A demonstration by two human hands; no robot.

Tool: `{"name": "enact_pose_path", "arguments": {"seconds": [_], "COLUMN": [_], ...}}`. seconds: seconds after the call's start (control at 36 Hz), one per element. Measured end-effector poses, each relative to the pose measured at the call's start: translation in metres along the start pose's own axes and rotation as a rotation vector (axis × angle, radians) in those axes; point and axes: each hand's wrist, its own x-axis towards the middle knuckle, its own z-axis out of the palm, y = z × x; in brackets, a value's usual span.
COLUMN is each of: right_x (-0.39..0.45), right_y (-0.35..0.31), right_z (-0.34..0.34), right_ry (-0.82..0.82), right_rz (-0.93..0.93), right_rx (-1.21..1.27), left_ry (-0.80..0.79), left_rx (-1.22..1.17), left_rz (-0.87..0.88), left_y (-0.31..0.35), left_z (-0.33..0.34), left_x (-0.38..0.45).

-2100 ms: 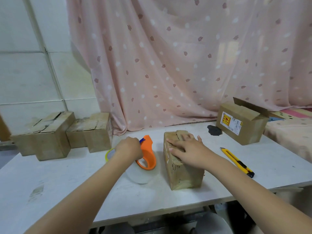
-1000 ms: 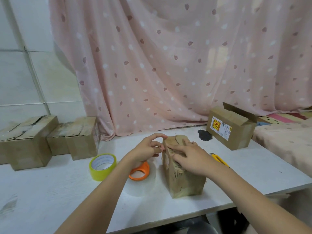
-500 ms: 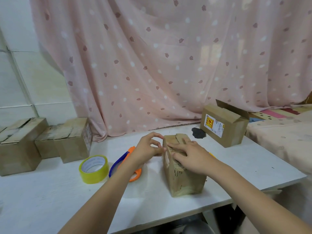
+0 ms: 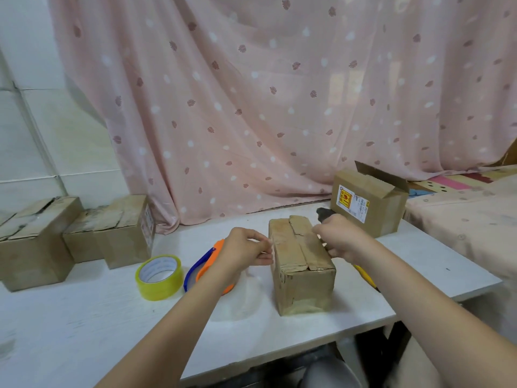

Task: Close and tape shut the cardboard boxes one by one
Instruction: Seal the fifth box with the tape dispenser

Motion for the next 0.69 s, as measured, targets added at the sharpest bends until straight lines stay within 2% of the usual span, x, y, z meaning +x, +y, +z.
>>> {"name": "enact_pose_path", "arguments": {"seconds": [0.08,0.22,0.31,0.56,0.69], "right_x": [0.003,0.011,0.024,-0.006,-0.002], "right_y": [0.004,0.01,0.018,-0.013,-0.015], "right_z": [-0.002,0.005,0.007,-0.003,0.006], "right_ry": [-0.009,0.057,0.071,-0.058,-0.005], "right_rz": [0.05,0.072,0.079,0.096,0.099], "right_rx": [-0.124,-0.138,-0.144,-0.074,-0.126], "left_ry": [0.008,0.095,0.09,0.063,0.062], "left_rx": [-0.017,0.246,0.34,0.305,0.397], "left_rz": [-0.029,-0.049,-0.05,-0.142,-0.146], "left_y": [0.01,0.019,0.021,0.03,0.033], "left_z": [0.007,0.02,0.026,0.018,0.024], "left_x": [-0.004,-0.003,-0.003,0.007,0.012]}}
